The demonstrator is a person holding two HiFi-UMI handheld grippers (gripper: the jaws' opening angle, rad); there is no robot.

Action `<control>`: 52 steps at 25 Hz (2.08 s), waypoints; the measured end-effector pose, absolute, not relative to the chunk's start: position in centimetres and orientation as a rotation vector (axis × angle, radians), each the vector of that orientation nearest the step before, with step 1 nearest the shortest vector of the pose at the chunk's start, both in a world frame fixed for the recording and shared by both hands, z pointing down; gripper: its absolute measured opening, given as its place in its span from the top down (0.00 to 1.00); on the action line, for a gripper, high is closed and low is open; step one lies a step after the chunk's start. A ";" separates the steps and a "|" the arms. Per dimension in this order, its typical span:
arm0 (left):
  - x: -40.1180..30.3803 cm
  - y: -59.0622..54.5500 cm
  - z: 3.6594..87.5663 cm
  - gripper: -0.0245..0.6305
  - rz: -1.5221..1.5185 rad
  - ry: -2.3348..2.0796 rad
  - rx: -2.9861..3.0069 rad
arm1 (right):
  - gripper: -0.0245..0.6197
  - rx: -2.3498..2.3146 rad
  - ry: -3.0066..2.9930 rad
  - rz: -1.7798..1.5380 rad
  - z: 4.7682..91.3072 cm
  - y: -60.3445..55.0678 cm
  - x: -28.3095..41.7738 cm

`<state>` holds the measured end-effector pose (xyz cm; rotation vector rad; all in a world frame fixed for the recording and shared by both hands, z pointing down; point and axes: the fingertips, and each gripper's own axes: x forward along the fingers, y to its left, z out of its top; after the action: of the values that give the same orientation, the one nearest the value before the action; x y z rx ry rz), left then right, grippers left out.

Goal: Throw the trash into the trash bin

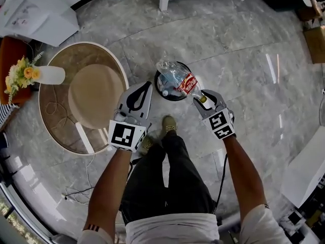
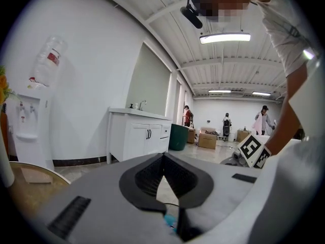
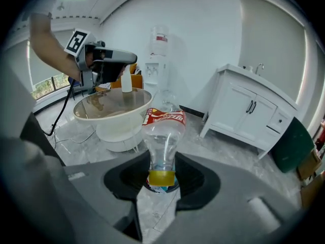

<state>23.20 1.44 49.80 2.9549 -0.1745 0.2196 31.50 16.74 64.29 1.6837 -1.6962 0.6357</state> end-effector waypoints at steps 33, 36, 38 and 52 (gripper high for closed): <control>23.1 -2.3 50.4 0.96 0.313 -0.255 2.929 | 0.94 1.730 -1.862 0.645 64.0 9.2 32.6; 22.3 -3.1 49.4 0.96 0.297 -0.267 2.938 | 0.96 1.764 -1.918 0.592 61.3 6.7 31.9; 21.7 -3.6 48.4 0.96 0.285 -0.276 2.947 | 0.96 1.793 -1.968 0.555 59.0 4.9 30.9; 13.9 -8.1 37.0 0.96 0.110 -0.455 2.968 | 0.96 1.809 -2.352 0.262 39.1 -5.2 18.4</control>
<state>13.93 -8.05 36.98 2.9680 -0.4550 0.1104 18.42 -5.21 39.12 1.8087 -2.3523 0.2623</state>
